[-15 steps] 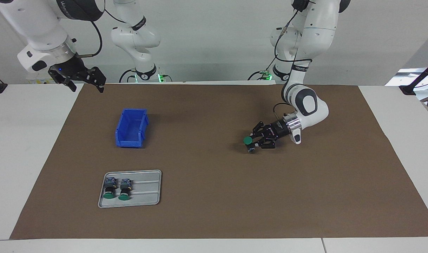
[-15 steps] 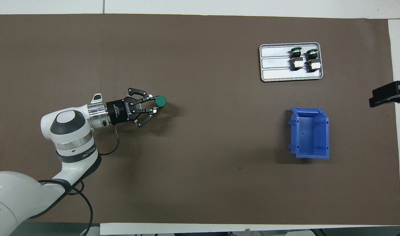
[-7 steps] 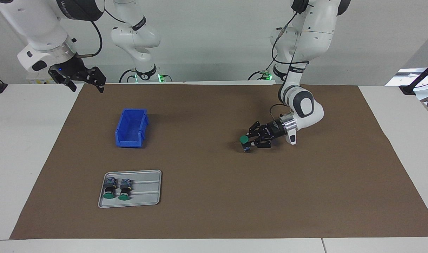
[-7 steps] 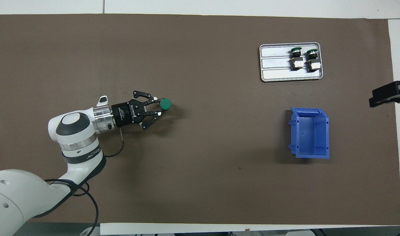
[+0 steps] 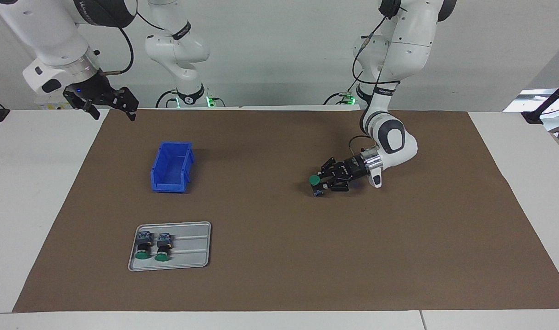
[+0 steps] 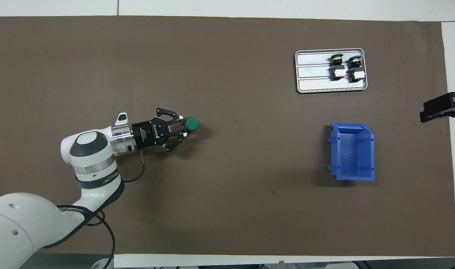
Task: Place and press button with both arms
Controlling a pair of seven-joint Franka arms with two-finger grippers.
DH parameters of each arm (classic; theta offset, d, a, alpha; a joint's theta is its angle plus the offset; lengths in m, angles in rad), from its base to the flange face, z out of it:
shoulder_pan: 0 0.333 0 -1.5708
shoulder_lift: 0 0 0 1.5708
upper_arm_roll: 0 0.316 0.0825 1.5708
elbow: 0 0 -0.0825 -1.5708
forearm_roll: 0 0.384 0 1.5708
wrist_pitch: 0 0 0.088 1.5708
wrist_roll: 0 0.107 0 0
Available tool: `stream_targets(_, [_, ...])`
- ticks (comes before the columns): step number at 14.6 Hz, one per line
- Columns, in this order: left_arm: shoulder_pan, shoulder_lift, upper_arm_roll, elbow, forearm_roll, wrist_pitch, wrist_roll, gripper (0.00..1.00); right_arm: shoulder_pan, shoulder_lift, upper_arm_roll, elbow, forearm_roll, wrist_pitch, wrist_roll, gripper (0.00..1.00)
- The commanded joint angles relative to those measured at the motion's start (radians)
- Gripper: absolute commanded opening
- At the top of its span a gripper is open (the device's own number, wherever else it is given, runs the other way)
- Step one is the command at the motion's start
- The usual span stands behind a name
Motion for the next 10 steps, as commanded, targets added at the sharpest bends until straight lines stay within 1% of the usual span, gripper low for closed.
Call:
stream_targets(1, [0.033,0.012,0.006,-0.018,-0.027,-0.084,0.055,0.00,-0.012,-0.017,0.009,-0.016,-0.002,-0.006,-0.022,0.99])
stream_targets(4, [0.051,0.011,0.006,-0.018,-0.027,-0.091,0.052,0.00,-0.012,-0.018,0.009,-0.016,-0.002,-0.006,-0.022,0.99])
stream_targets(7, [0.041,0.014,0.006,-0.014,-0.029,-0.066,0.052,0.01,-0.012,-0.018,0.009,-0.016,-0.002,-0.006,-0.022,0.99])
stream_targets(9, [0.030,0.017,0.006,-0.012,-0.029,-0.051,0.052,0.02,-0.012,-0.018,0.009,-0.016,-0.002,-0.006,-0.022,0.99])
stream_targets(10, [0.033,0.015,0.006,-0.012,-0.029,-0.053,0.050,0.05,-0.012,-0.018,0.009,-0.016,-0.002,-0.006,-0.022,0.99])
